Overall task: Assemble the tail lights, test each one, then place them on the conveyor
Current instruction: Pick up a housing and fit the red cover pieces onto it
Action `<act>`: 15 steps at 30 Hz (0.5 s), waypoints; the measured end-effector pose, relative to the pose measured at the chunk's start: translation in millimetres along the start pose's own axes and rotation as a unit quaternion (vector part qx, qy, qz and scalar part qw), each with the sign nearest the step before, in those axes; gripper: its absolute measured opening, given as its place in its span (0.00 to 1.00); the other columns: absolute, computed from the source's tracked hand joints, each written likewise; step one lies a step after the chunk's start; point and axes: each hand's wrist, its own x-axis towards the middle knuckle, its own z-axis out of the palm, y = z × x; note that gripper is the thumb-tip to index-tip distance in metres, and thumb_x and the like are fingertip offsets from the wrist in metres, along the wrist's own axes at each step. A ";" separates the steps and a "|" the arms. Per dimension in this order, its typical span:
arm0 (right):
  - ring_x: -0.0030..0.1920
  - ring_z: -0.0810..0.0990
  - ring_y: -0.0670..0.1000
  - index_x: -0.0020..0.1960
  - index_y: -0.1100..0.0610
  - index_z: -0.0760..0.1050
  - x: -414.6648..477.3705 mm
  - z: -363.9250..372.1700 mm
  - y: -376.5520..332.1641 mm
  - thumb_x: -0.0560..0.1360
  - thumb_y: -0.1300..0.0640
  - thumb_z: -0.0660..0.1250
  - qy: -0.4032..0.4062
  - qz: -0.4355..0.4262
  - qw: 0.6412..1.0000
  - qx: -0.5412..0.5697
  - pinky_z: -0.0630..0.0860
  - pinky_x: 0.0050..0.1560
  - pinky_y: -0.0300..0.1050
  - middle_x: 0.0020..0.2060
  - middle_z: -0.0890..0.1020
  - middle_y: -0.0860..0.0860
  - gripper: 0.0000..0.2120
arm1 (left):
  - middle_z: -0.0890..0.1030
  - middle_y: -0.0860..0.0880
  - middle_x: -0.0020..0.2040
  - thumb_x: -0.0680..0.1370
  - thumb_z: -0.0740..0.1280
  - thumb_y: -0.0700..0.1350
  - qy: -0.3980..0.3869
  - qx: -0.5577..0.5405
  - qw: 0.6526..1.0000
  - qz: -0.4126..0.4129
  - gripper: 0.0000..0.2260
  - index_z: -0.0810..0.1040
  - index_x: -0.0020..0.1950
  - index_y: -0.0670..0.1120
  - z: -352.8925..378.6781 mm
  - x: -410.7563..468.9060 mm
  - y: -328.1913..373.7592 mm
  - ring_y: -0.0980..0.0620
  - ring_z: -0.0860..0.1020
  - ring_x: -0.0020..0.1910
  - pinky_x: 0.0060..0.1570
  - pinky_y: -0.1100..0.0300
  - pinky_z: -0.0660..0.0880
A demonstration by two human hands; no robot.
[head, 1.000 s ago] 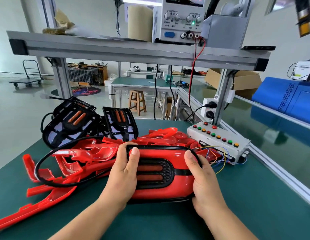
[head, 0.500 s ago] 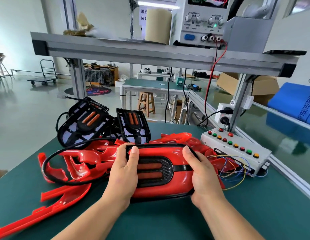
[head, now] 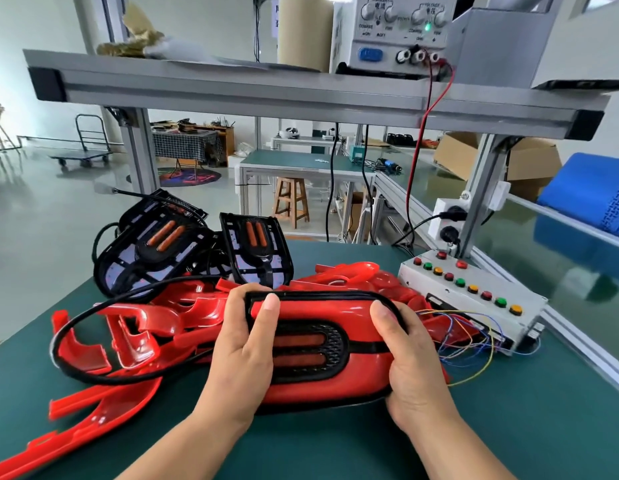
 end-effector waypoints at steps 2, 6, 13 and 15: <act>0.49 0.83 0.60 0.49 0.51 0.82 0.3 -0.2 -0.2 0.57 0.39 0.80 -0.003 0.002 1.000 -0.005 0.77 0.59 0.65 0.49 0.85 0.59 0.25 | 0.83 0.47 0.41 0.72 0.64 0.58 0.002 -0.028 0.999 -0.017 0.13 0.73 0.52 0.53 1.6 0.2 1.7 0.43 0.85 0.38 0.32 0.53 0.80; 0.47 0.84 0.58 0.48 0.52 0.83 -0.4 -1.4 0.1 0.53 0.35 0.81 -0.017 0.003 1.000 -0.011 0.80 0.55 0.60 0.48 0.85 0.59 0.30 | 0.84 0.42 0.43 0.72 0.66 0.58 0.000 -0.053 0.998 -0.043 0.13 0.73 0.52 0.53 2.9 -0.1 4.3 0.38 0.84 0.39 0.32 0.47 0.81; 0.49 0.85 0.60 0.50 0.52 0.83 -1.0 -0.9 -0.3 0.60 0.39 0.77 -0.011 0.019 0.999 -0.034 0.80 0.54 0.62 0.47 0.86 0.57 0.24 | 0.85 0.41 0.44 0.71 0.67 0.59 0.004 -0.062 0.995 -0.084 0.13 0.73 0.51 0.54 4.4 -0.1 5.3 0.38 0.84 0.39 0.31 0.48 0.80; 0.48 0.85 0.60 0.50 0.53 0.83 -1.1 -1.3 -0.8 0.63 0.41 0.78 -0.010 0.023 0.999 -0.029 0.81 0.53 0.60 0.47 0.86 0.58 0.22 | 0.85 0.41 0.44 0.72 0.67 0.58 0.008 -0.062 0.994 -0.084 0.12 0.73 0.50 0.55 4.7 -0.2 4.6 0.38 0.84 0.39 0.31 0.48 0.80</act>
